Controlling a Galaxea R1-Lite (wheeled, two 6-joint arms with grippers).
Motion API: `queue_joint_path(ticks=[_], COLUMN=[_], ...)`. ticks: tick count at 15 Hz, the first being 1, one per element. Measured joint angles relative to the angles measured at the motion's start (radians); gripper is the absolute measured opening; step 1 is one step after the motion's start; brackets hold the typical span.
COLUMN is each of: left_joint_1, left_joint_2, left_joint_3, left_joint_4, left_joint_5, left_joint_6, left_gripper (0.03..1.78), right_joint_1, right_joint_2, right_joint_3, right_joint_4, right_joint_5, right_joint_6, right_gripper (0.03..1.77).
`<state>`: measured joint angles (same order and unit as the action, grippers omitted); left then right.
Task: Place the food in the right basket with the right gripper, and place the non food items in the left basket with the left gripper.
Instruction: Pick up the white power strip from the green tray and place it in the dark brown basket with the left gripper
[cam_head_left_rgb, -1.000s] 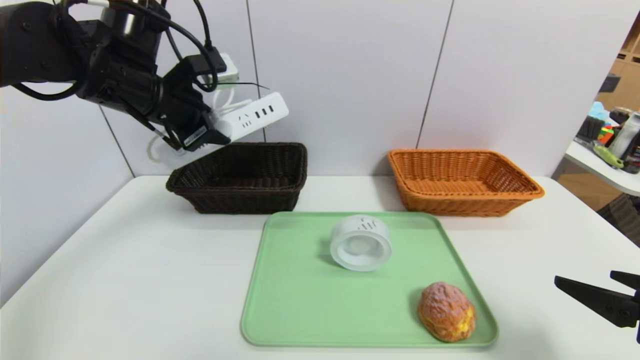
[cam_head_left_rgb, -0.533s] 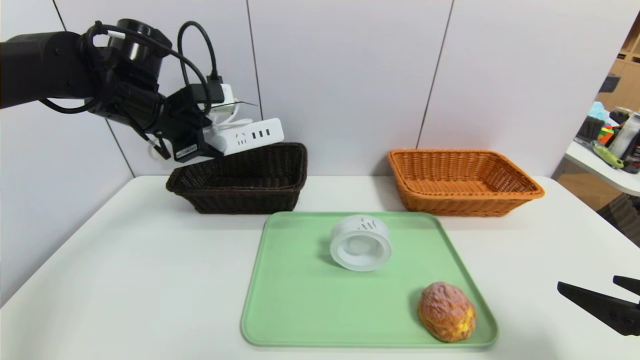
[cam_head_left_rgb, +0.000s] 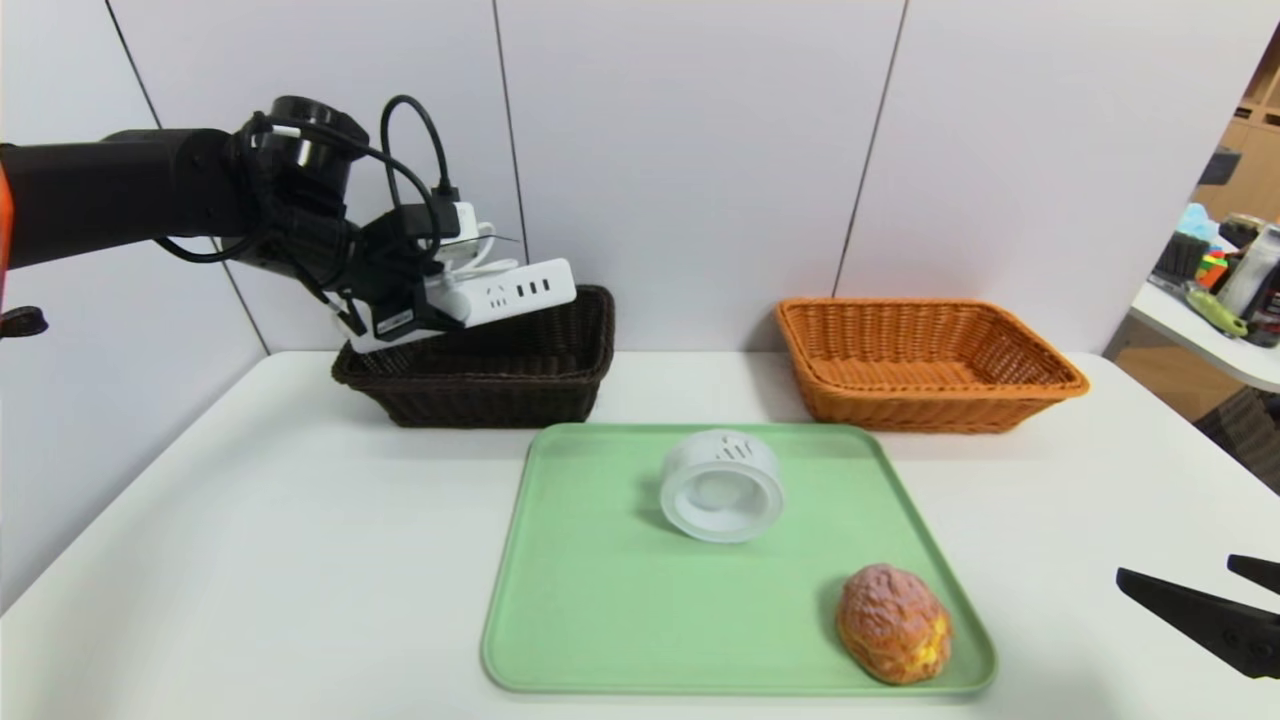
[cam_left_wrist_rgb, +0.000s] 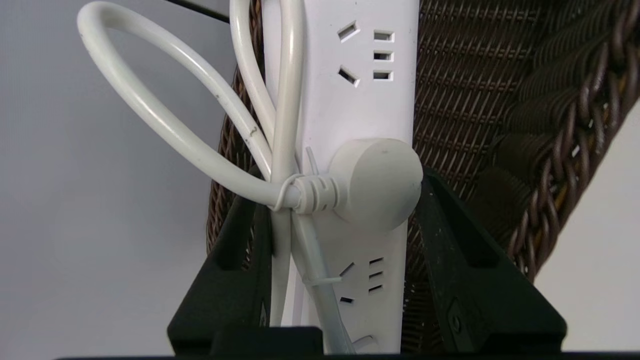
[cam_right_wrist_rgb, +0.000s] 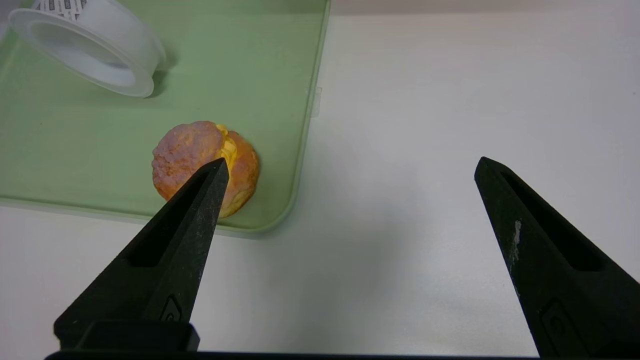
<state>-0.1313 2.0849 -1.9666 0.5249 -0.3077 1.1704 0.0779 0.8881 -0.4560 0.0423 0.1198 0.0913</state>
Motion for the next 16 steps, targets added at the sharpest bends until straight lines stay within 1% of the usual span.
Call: queue_joint_path(ticks=[2,4,6,16], left_joint_1=[-0.015,-0.033,-0.043,-0.049], left_joint_2=[0.016,0.029,0.043,0.099], left_joint_3=[-0.003,-0.004,-0.004,-0.005], left_joint_4=[-0.013,-0.016,-0.018,-0.046], left_joint_5=[0.0,0.002,0.002,0.005], left_joint_6=[-0.019,-0.067,-0.083,-0.088], left_gripper=[0.86,0.86,0.86,0.86], right_joint_1=[0.0,0.0,0.0,0.0], right_joint_2=[-0.002,-0.002,-0.002,0.0], right_joint_3=[0.0,0.001,0.001,0.001], right_joint_4=[0.0,0.001,0.001,0.002], right_joint_5=[0.002,0.002,0.002,0.002], right_joint_6=[0.0,-0.001,-0.001,-0.003], right_gripper=[1.7,1.7,1.7,1.7])
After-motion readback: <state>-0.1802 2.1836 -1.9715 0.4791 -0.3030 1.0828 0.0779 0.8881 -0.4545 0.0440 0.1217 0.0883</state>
